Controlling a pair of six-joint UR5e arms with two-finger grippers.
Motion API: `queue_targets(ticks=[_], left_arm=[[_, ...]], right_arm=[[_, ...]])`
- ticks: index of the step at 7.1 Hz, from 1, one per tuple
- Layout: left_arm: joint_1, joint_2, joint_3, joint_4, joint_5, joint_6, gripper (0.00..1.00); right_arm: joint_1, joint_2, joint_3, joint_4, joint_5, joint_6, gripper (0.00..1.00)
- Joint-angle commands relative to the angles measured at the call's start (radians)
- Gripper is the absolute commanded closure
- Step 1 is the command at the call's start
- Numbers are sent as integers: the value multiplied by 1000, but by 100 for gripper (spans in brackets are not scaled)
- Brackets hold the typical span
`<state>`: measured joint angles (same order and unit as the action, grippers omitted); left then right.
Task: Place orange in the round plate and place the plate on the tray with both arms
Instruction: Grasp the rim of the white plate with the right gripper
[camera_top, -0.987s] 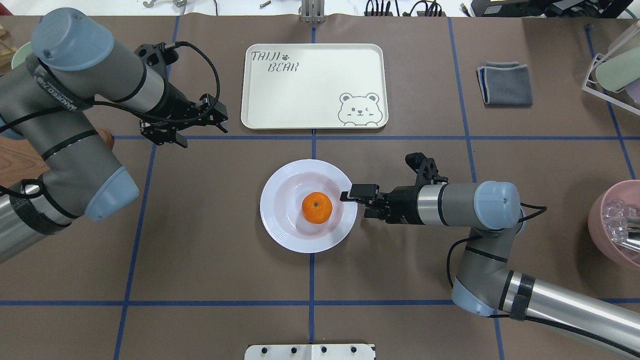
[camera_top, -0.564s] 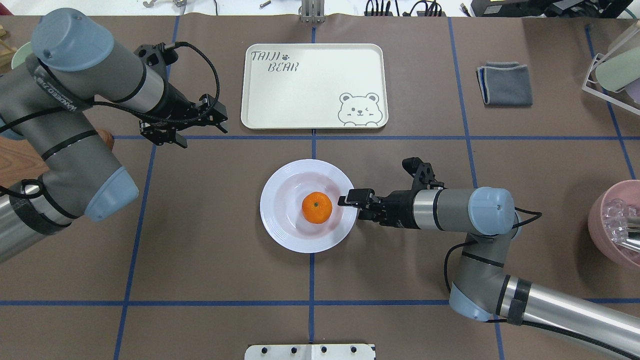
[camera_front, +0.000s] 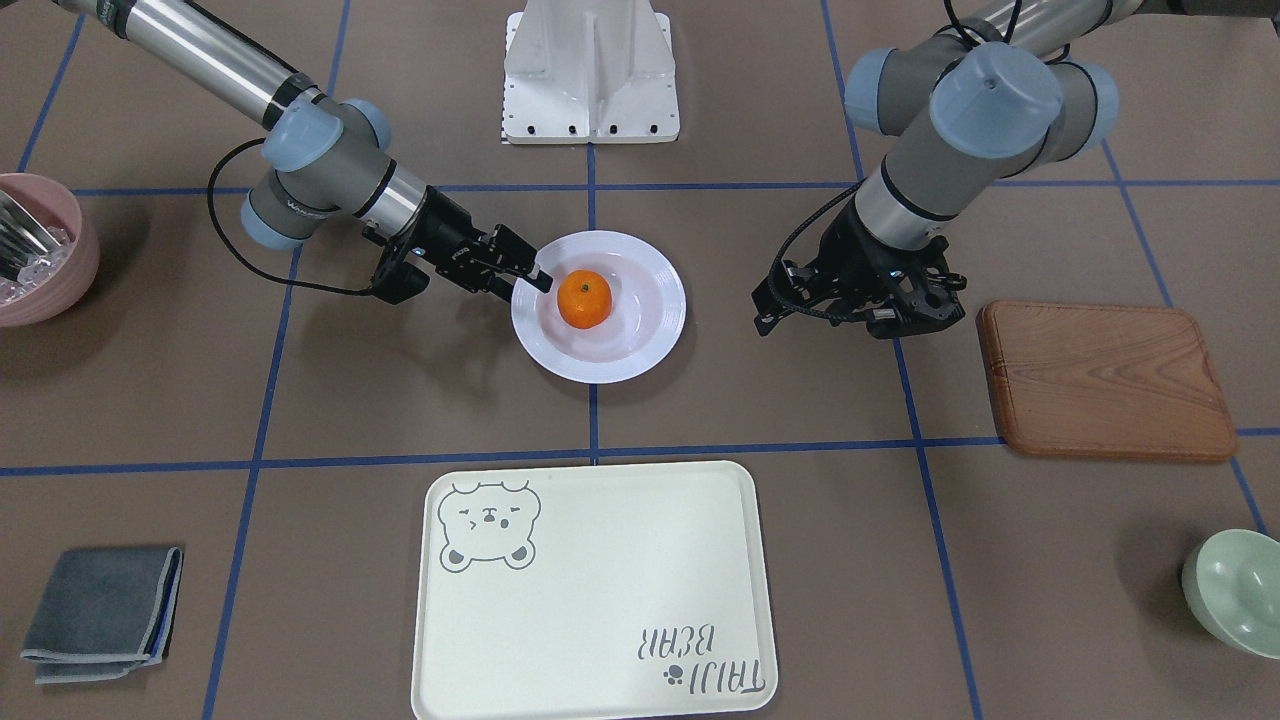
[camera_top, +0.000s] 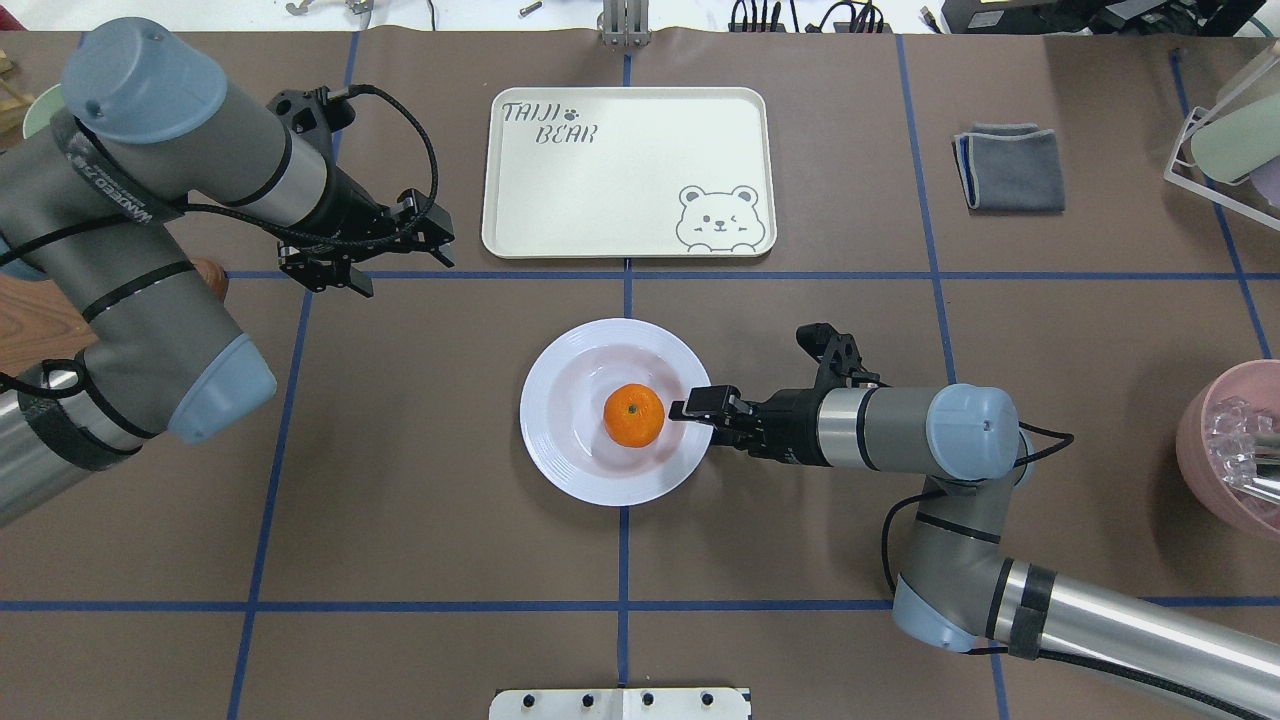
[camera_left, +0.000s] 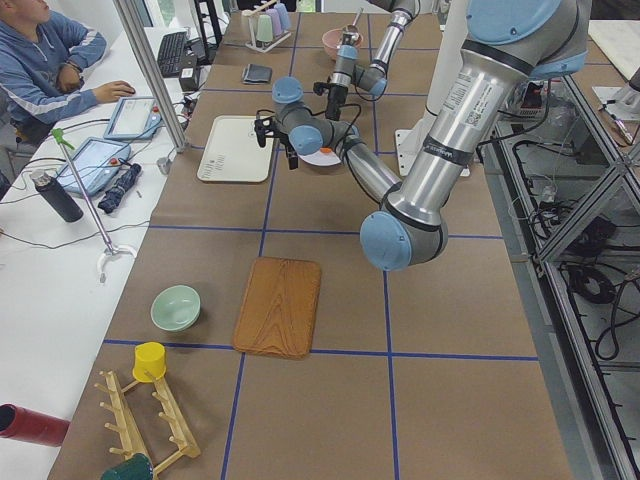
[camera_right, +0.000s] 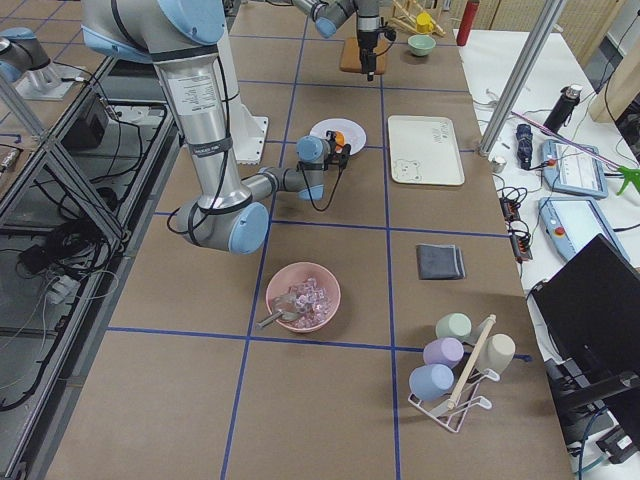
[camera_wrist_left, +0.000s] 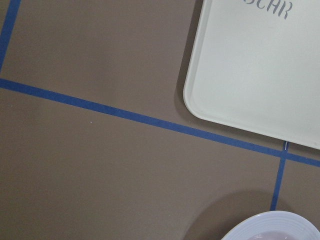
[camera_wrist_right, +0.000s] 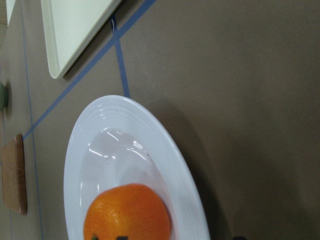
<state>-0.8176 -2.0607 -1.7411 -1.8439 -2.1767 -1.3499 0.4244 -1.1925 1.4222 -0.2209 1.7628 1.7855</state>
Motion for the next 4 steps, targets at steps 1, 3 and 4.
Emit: queue_targets(ticks=[1, 3, 4], left_arm=[[0, 7, -2, -2, 0, 0, 2], [0, 7, -2, -2, 0, 0, 2], [-2, 8, -2, -2, 2, 0, 2]], right_arm=[[-1, 1, 1, 0, 0, 2, 72], [5, 20, 4, 1, 0, 3, 95], [11, 21, 9, 3, -2, 3, 100]])
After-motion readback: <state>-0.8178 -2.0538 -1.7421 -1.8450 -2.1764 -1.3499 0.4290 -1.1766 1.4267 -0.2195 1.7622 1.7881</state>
